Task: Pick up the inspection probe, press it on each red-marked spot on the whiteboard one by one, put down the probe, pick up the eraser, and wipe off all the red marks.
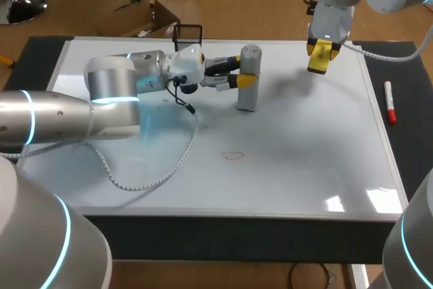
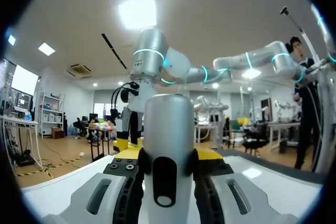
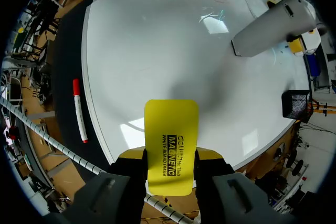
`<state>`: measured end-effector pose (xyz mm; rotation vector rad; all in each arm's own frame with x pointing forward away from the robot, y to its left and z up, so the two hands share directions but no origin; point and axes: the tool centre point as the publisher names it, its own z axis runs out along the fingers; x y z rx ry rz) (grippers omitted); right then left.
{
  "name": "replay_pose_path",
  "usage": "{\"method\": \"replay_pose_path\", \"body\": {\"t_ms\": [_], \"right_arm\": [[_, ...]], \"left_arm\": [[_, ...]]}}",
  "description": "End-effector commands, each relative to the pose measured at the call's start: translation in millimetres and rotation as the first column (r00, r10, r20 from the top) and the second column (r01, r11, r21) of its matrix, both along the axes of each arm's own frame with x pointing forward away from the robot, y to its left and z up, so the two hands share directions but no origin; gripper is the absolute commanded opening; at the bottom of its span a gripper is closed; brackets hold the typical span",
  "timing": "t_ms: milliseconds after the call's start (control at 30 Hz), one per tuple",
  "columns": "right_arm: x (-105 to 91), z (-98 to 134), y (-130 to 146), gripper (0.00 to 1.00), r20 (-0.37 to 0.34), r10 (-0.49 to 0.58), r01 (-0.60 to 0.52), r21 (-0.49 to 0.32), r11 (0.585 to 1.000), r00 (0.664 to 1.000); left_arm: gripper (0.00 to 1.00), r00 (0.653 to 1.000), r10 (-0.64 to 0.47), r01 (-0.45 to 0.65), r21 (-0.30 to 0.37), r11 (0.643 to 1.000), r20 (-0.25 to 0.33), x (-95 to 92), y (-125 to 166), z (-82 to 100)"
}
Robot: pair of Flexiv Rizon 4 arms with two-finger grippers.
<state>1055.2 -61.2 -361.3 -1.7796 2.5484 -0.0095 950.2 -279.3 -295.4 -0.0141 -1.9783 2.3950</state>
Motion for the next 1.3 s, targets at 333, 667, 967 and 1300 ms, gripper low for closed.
{"method": "replay_pose_path", "body": {"t_ms": [333, 667, 967, 1300], "right_arm": [[1.0, 1, 0, 0.00, -0.002, 0.002, -0.002, -0.003, 1.000, 1.000], [1.0, 1, 0, 0.00, -0.002, 0.002, -0.002, -0.003, 1.000, 1.000], [1.0, 1, 0, 0.00, -0.002, 0.002, -0.002, -0.003, 1.000, 1.000], [1.0, 1, 0, 0.00, -0.002, 0.002, -0.002, -0.003, 1.000, 1.000]], "left_arm": [[0.00, 1.000, 0.008, -0.008, 0.019, 1.000, 0.005, -4.9, 7, 1.0], [0.00, 1.000, 0.008, -0.008, 0.007, 1.000, 0.013, -3.6, 7, 6.1], [0.00, 0.999, 0.014, -0.012, -0.030, 0.999, 0.041, -7.1, 11, 31.4], [0.00, 0.996, 0.068, -0.066, -0.047, 0.997, 0.055, -0.3, 42, 53.9]]}}
